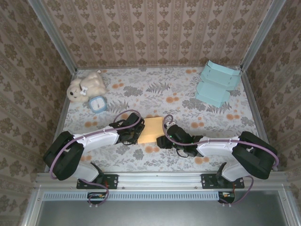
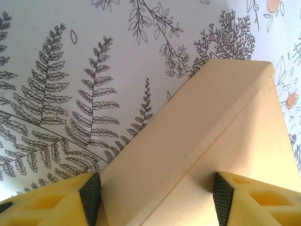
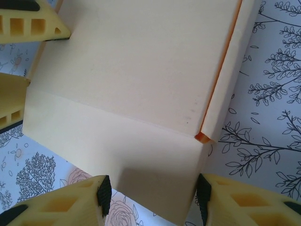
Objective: Fold the paper box
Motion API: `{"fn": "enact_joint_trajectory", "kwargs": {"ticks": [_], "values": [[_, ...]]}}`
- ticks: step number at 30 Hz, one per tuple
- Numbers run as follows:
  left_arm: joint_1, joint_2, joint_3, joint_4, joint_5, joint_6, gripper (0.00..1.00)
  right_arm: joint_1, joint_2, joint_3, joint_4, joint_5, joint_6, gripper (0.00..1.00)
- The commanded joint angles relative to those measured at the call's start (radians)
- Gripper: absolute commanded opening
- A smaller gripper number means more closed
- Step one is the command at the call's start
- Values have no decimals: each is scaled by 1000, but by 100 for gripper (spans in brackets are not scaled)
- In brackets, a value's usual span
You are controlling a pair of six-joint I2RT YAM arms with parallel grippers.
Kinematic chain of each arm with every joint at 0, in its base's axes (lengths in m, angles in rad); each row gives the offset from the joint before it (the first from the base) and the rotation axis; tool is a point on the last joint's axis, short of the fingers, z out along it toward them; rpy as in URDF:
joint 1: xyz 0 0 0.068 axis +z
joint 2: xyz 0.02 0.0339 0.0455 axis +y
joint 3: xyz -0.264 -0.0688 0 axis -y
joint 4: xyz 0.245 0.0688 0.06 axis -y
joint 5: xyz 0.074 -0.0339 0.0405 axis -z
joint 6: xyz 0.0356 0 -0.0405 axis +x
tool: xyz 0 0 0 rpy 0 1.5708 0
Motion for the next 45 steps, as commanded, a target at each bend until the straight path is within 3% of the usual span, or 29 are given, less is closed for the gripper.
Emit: {"fn": "enact_joint_trajectory", "kwargs": {"ticks": [1,19,32,45], "values": [[7,27,-44,-107,10,-39,64,11,26,8,29,21,-21,54],[6,31,-43,-110,9,-36,64,11,100,17,88,78,-73,54],[11,33,-38,-114,7,-34,63,12,170,-20,251,117,-111,53],[22,40,-57,-101,10,-39,63,13,71,-41,189,122,-74,54]]}}
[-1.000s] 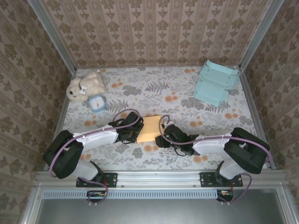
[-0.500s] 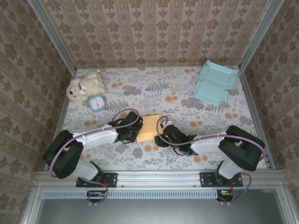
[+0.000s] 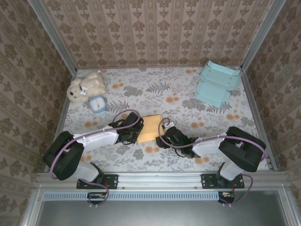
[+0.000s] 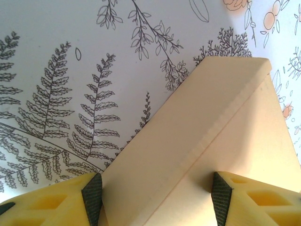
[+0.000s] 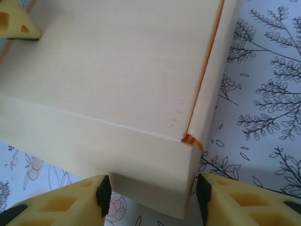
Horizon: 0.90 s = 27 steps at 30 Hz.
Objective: Fold the paper box
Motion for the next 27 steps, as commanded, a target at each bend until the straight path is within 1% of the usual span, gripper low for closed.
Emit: {"fn": "enact_joint_trajectory", "kwargs": {"ticks": [1,7,13,19,27], "values": [[8,40,-51,-110,23,-30,62,7,-61,-9,-29,21,21,54],[9,41,-50,-111,22,-32,62,7,-117,-2,-96,28,15,53],[9,40,-45,-114,26,-31,62,5,-95,17,-110,36,-4,49],[10,51,-39,-114,26,-28,62,5,-43,22,-44,24,-31,46],[11,77,-31,-102,42,-18,62,5,33,38,16,68,-85,40]]}}
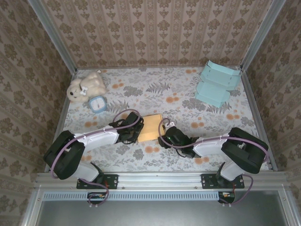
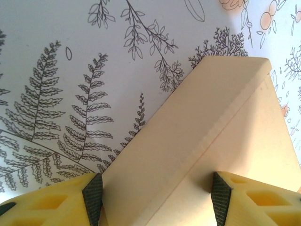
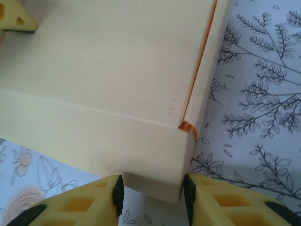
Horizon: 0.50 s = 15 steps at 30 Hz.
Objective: Fold the paper box
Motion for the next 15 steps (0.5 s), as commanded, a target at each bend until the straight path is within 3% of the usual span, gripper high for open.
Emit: {"fn": "enact_joint_trajectory", "kwargs": {"ticks": [1,9,15], "values": [[6,64,-33,-121,38,-12,62,4,48,29,74,42,-53,39],[6,71,-29,-121,46,-2,62,5,200,54,229,123,-154,41],[8,73,-26,-121,50,5,62,7,262,89,235,181,-186,45]]}}
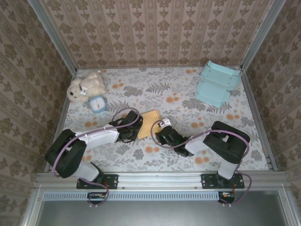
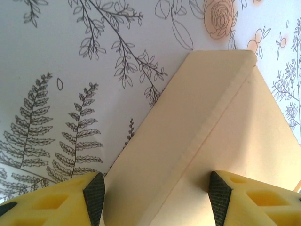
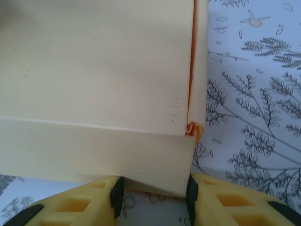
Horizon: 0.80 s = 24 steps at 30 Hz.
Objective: Fold the paper box
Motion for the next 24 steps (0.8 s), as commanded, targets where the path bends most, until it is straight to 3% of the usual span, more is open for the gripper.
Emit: {"fn": "enact_joint_trajectory", "kwargs": {"ticks": [1,7,15,24], "values": [[-12,54,-33,-144,84,4,62,7,43,25,13,13,-25,45],[-5,53,-35,-145,84,4,62,6,-55,-7,-44,-39,37,50],[-2,53,-41,-143,86,2,62,-10,-218,-30,-214,-66,128,46],[-2,53,-35,-152,84,4,61,-73,-161,19,-212,-139,141,36]]}}
